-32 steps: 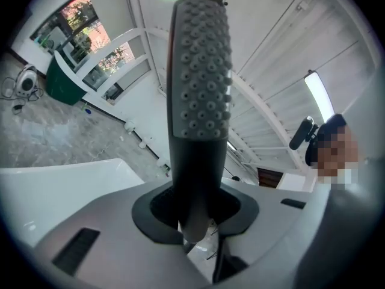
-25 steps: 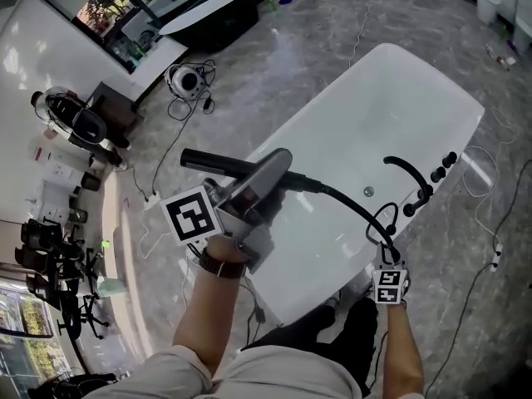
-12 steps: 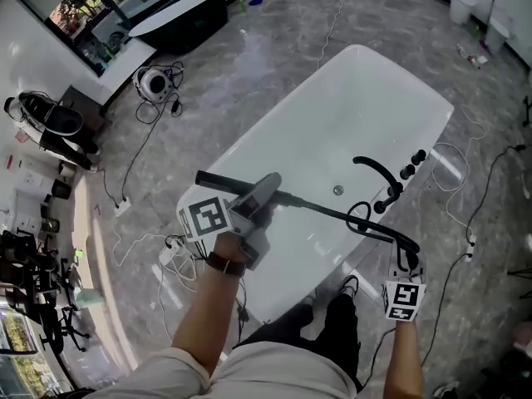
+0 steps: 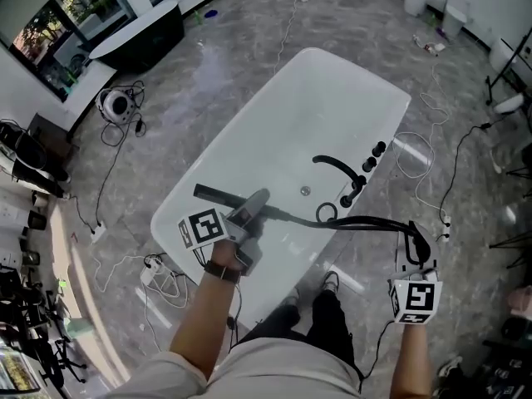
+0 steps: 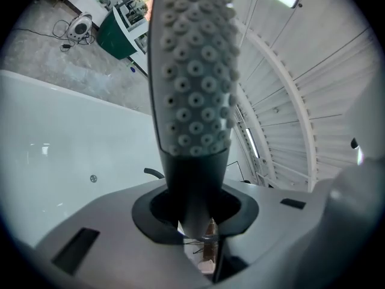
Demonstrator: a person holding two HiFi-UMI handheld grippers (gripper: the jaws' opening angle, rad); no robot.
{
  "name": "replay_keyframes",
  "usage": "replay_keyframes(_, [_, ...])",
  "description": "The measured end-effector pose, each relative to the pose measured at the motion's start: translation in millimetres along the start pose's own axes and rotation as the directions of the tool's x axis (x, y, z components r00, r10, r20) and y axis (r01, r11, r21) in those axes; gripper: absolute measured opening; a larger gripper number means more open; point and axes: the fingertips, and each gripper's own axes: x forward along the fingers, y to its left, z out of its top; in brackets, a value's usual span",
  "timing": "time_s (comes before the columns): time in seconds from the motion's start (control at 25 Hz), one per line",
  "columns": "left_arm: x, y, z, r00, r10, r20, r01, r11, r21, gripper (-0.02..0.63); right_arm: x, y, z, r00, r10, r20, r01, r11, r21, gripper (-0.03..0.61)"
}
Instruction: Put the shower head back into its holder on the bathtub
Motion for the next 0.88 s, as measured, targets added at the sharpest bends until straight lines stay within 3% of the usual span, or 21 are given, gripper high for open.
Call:
replay_keyframes(0.32, [17.1, -27.0, -13.9, 0.998, -0.048, -0.032, 0.048, 0.999, -0.005, 0.095, -46.1, -36.0, 84.7, 0.993, -0.076, 0.095, 0.088, 0.988, -0.129, 0.067])
replay_keyframes(0.48, [24.5, -43.1, -16.3, 0.997, -0.072, -0.042, 0.072, 0.997, -0.004, 0.095, -68.3, -38.0, 116.4, 0.987, -0.089, 0.136, 0.108, 0.984, -0.14, 0.067])
replay_keyframes(0.64, [24.1, -57.7, -10.9, 0.995, -0.096, -0.041, 0.097, 0.995, 0.009, 0.095, -90.0, -21.7, 134.8, 0.993, -0.044, 0.109, 0.06, 0.987, -0.148, 0.067])
replay_keyframes(0.88, [24.9, -78.7, -4.5, 0.991, -0.132, -0.022, 0.133, 0.991, 0.026, 0.095, -112.2, 4.0, 165.9, 0.985, 0.083, 0.152, -0.071, 0.994, -0.081, 0.067])
